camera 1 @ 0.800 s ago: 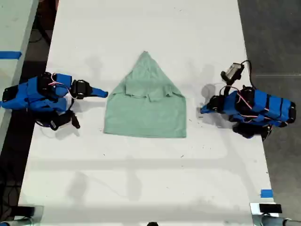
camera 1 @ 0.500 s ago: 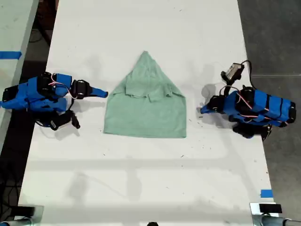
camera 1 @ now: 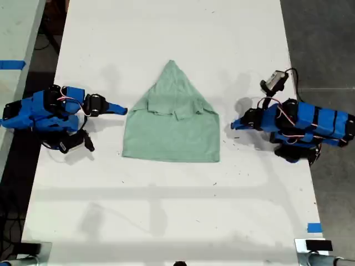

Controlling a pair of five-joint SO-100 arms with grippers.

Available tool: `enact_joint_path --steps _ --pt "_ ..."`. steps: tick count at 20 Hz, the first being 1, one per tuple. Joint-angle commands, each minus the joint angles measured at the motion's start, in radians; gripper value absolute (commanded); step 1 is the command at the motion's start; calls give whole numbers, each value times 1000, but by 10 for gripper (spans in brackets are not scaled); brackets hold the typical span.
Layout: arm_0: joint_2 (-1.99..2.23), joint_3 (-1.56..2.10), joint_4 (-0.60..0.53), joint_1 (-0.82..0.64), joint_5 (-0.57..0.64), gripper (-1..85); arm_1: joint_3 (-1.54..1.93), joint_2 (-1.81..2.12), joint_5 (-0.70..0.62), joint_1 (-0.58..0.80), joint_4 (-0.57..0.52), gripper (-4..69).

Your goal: Fold t shirt

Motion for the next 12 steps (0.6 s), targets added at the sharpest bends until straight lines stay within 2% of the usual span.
enact_joint_path --steps 1,4,5,10,11,12 --pt "9 9 5 -17 -25 -2 -213 -390 -29 -34 -158 169" --pt "9 9 6 -14 -25 -2 -414 -788 -48 -72 -290 170" --pt "9 9 6 -14 -25 -2 -457 -882 -41 -77 -304 168" --pt "9 8 6 -12 -25 -2 -607 -1186 -66 -92 -281 169" --pt "9 8 6 -11 -25 -2 -638 -1229 -78 -94 -262 138" --pt "9 8 6 -9 -25 -2 -664 -1266 -81 -94 -241 69"
